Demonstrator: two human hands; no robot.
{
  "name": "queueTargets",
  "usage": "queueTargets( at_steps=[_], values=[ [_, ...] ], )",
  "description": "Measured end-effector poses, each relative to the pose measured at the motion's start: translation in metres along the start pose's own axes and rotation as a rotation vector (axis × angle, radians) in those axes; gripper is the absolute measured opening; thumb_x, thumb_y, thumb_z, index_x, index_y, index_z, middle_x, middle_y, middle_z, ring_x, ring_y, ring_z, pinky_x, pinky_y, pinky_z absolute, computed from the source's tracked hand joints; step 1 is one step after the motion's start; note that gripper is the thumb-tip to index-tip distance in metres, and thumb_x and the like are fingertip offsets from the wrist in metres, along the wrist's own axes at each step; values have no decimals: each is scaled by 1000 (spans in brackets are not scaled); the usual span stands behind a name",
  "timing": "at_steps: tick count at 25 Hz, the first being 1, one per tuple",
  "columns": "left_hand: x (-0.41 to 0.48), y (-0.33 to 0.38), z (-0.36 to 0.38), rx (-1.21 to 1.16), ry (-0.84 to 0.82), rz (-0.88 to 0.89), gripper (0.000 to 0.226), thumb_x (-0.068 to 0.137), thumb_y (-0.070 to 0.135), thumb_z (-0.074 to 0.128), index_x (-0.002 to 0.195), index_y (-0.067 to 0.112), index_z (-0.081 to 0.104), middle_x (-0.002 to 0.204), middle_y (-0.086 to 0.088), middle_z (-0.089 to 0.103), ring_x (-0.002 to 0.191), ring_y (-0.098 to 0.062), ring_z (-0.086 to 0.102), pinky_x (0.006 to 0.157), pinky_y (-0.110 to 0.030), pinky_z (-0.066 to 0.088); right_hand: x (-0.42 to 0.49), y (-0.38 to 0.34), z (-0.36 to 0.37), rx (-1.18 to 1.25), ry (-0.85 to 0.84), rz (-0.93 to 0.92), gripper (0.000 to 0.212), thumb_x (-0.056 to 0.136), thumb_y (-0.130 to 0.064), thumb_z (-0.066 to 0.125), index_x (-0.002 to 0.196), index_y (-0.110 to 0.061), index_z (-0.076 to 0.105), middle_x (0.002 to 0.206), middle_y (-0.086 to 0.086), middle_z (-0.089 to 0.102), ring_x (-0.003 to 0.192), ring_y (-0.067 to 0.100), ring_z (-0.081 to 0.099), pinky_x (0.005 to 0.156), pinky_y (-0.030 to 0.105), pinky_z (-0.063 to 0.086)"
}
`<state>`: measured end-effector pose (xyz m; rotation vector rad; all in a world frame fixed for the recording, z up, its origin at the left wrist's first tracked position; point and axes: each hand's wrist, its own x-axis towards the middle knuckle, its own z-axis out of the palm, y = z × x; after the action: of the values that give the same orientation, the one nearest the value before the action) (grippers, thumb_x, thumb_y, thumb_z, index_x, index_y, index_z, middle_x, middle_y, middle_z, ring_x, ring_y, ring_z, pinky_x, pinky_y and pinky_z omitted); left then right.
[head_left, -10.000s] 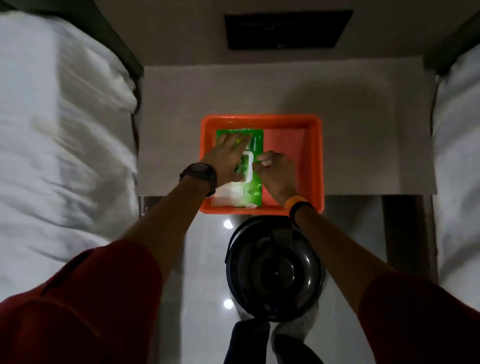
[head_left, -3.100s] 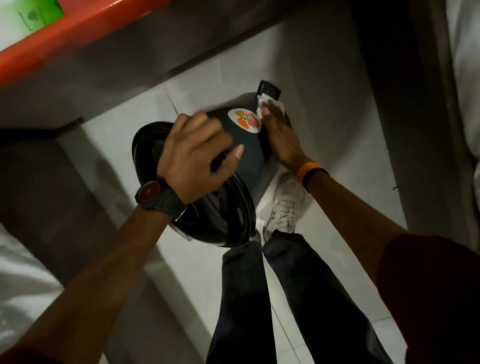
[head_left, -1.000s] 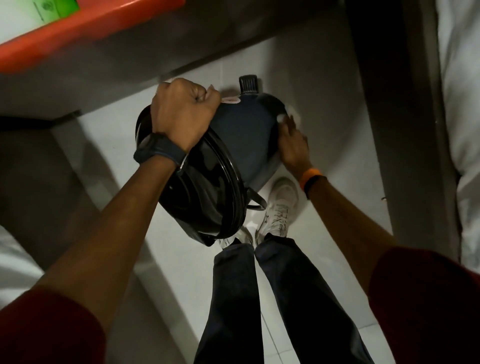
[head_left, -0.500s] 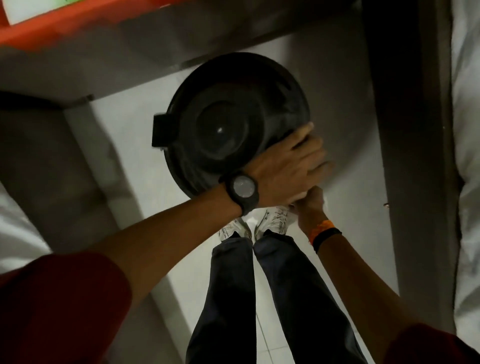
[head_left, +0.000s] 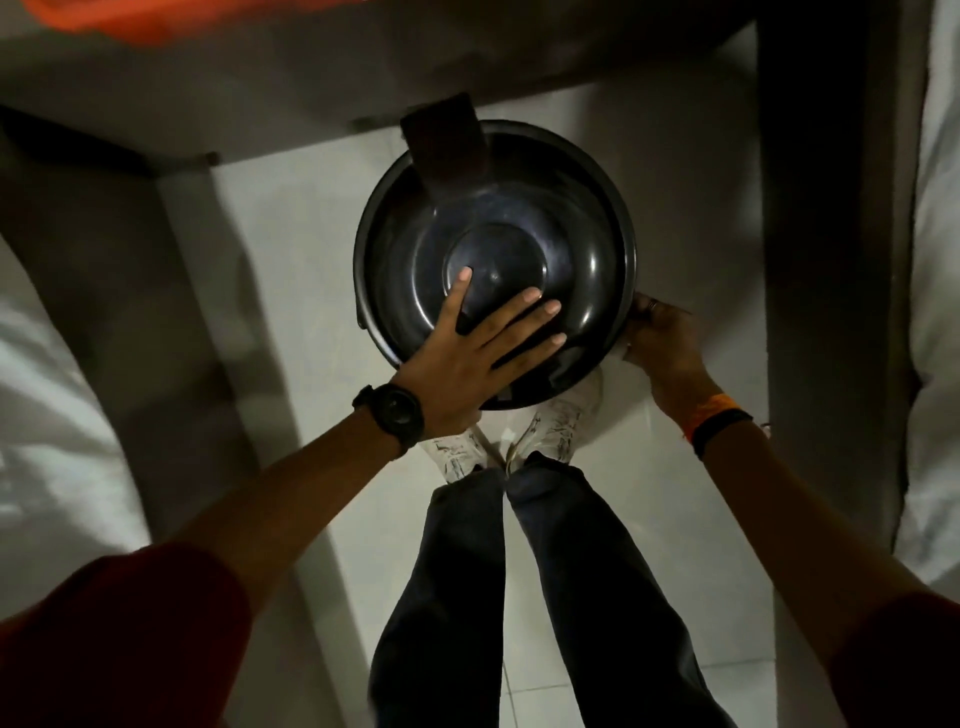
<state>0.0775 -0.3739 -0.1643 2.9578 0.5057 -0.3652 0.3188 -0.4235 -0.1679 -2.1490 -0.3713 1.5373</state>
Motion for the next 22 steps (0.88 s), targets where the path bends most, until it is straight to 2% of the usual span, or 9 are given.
queueTargets(
  at_steps=[2,5,9,11,13,16,18,20,22],
  values=[
    [0,-5,3,8,17,-4,118,69,30,76,158,18,-1,167,-13,-5,155,-32,-3,111,-81,9,-4,2,9,-54,75,-15,22,94,7,59,106,-4,74,110,22,74,107,41,70,98,52,57],
    [0,-1,-2,-43,46,-18,110,73,15,69,158,19,0,167,-13,-2,155,-33,-2,112,-78,15,-18,18,8,-203,229,18,30,95,-2,65,123,-10,68,119,15,70,111,31,69,103,43,55],
    [-19,-1,-25,-146,29,-71,106,81,61,63,158,21,3,168,-11,3,155,-33,2,118,-72,14,-58,51,-2,-275,260,103,37,95,1,63,133,-2,64,131,22,67,103,39,72,90,51,61],
    [-34,-12,-51,-354,192,-275,91,87,66,52,156,17,20,166,-9,17,155,-31,10,120,-67,17,-75,64,-6,-227,240,121,31,95,5,62,126,4,67,131,25,66,95,39,71,88,50,61],
    [-53,-34,-81,-522,393,-482,70,93,55,49,149,15,39,161,-9,31,154,-29,18,122,-61,19,-89,67,-5,-204,186,132,26,94,8,62,119,9,68,127,29,66,96,42,71,88,51,60],
    [-78,-74,-120,-591,563,-646,52,98,42,50,138,10,54,153,-13,44,149,-33,29,120,-60,25,-111,59,-3,-280,172,113,24,94,6,63,117,12,66,119,34,67,106,48,69,91,56,58],
    [-88,-97,-144,-621,624,-705,46,100,36,49,134,7,57,148,-15,48,146,-34,34,117,-59,31,-125,40,6,-355,170,11,24,92,2,68,114,8,70,115,28,72,102,37,69,92,46,60],
    [-91,-117,-163,-620,668,-746,43,102,34,46,132,6,59,145,-15,50,143,-34,38,115,-56,35,-127,15,19,-359,118,-123,23,89,-3,73,111,-6,75,108,13,76,93,24,70,76,20,62],
    [-87,-131,-177,-615,684,-762,42,103,33,43,131,6,60,144,-15,51,141,-33,41,115,-51,37,-115,-13,39,-430,81,-241,23,89,-7,73,111,-12,76,107,4,75,90,14,68,73,11,55]
  ],
)
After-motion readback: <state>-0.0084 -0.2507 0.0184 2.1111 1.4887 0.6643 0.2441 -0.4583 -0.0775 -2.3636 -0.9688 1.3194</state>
